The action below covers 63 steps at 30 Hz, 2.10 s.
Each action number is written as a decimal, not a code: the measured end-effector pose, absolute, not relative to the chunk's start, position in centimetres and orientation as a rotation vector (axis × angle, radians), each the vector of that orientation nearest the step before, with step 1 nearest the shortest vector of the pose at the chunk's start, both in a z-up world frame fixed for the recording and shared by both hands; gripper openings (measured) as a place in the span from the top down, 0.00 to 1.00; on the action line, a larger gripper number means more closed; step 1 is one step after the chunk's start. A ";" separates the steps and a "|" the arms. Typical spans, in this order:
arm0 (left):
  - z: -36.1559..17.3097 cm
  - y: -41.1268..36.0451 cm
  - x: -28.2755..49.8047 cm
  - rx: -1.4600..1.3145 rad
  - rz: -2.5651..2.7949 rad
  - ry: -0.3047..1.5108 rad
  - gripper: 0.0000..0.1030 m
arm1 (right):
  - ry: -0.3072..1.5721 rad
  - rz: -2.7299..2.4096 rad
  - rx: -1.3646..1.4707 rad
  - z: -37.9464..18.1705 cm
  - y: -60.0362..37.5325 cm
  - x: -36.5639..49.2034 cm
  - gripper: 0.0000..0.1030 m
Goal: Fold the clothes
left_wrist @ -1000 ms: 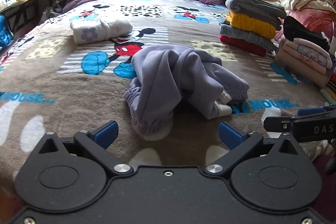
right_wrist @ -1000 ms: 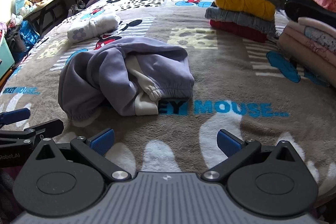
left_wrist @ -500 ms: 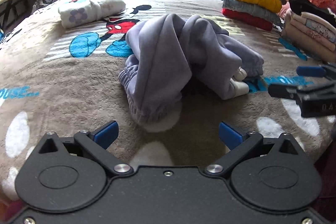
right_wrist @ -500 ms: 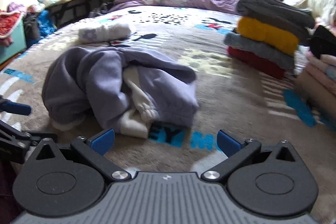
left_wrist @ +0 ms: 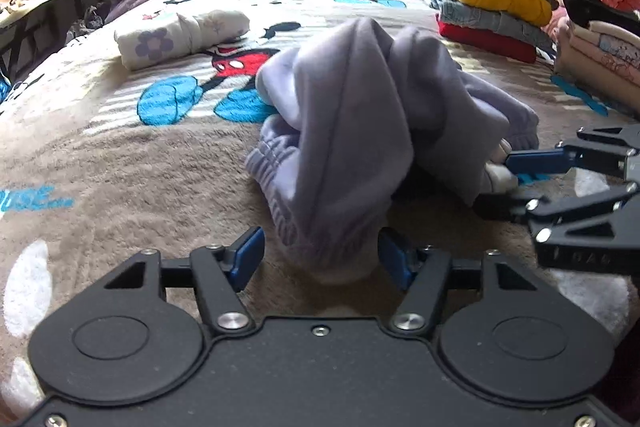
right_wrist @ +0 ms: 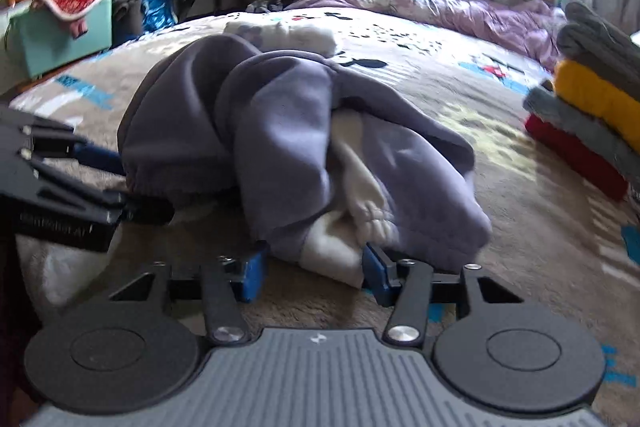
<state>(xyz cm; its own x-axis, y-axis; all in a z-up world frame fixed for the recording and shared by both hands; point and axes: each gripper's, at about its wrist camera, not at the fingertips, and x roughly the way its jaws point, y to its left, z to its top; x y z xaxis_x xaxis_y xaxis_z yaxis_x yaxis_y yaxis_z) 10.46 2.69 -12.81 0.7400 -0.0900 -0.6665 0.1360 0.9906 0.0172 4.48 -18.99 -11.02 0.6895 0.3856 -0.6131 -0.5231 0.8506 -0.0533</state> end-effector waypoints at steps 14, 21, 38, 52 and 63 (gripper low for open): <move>-11.1 4.0 10.0 0.033 -0.108 0.622 0.83 | 0.536 0.483 -0.226 -11.2 -18.2 5.1 0.79; -9.2 5.8 9.5 0.101 -0.027 0.567 0.85 | 0.490 0.409 -0.170 -8.7 -21.4 4.4 0.84; -7.7 11.8 9.5 0.208 0.203 0.541 0.85 | 0.532 0.238 -0.120 -6.5 -28.3 3.8 0.98; -10.5 19.5 12.4 0.098 0.415 0.710 0.73 | 0.762 0.354 0.248 -10.1 -26.0 9.0 0.31; -9.3 21.4 7.1 -0.255 0.377 0.581 0.33 | 0.806 0.387 0.273 -11.7 -23.5 10.5 0.83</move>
